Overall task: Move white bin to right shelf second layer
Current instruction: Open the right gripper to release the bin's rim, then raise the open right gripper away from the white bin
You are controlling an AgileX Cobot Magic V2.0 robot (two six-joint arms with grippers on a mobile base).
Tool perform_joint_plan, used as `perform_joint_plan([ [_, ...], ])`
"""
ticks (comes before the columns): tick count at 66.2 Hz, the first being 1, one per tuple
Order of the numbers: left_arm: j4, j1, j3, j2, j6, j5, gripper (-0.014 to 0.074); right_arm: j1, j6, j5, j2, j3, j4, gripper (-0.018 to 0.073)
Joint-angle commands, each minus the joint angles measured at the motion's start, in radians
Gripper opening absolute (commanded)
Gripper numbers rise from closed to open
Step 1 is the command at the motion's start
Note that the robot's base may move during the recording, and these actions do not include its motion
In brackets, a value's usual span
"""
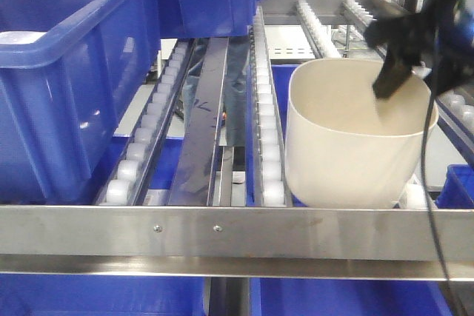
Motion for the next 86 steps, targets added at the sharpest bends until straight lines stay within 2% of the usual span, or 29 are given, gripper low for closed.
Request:
perform_joint_plan([
  [1, -0.001, -0.006, 0.037, -0.002, -0.007, -0.086, 0.0085, -0.002, -0.001, -0.054, -0.111, -0.031, 0.002, 0.0454],
  [8, -0.001, -0.006, 0.037, -0.002, -0.007, -0.086, 0.0085, -0.002, -0.002, -0.060, -0.216, -0.009, 0.002, 0.0445],
  [13, -0.001, -0.006, 0.037, -0.002, -0.007, -0.086, 0.0085, -0.002, -0.002, -0.086, -0.318, 0.040, -0.003, 0.0391],
  [16, -0.001, -0.006, 0.037, -0.002, -0.007, -0.086, 0.0085, -0.002, -0.002, -0.108, -0.375, 0.085, -0.006, 0.0323],
  [24, -0.001, -0.006, 0.037, -0.002, -0.007, -0.086, 0.0085, -0.004, -0.002, -0.199, -0.575, 0.245, -0.006, 0.0046],
  [25, -0.001, -0.006, 0.037, -0.002, -0.007, -0.086, 0.0085, -0.004, -0.002, -0.208, -0.594, 0.261, -0.006, 0.0034],
  [28, -0.001, -0.006, 0.037, -0.002, -0.007, -0.086, 0.0085, -0.004, -0.002, -0.242, -0.658, 0.305, -0.006, 0.0064],
  [33, -0.001, -0.006, 0.037, -0.002, -0.007, -0.086, 0.0085, -0.004, -0.002, -0.278, -0.742, 0.378, -0.006, 0.0054],
  [45, -0.001, -0.006, 0.037, -0.002, -0.007, -0.086, 0.0085, -0.004, -0.002, -0.276, -0.860, 0.422, -0.006, 0.0056],
  [73, -0.001, -0.006, 0.037, -0.002, -0.007, -0.086, 0.0085, -0.004, -0.002, -0.269, -0.869, 0.424, -0.007, 0.0056],
  [86, -0.001, -0.006, 0.037, -0.002, -0.007, -0.086, 0.0085, -0.009, -0.001, -0.178, -0.903, 0.440, -0.007, 0.0056],
])
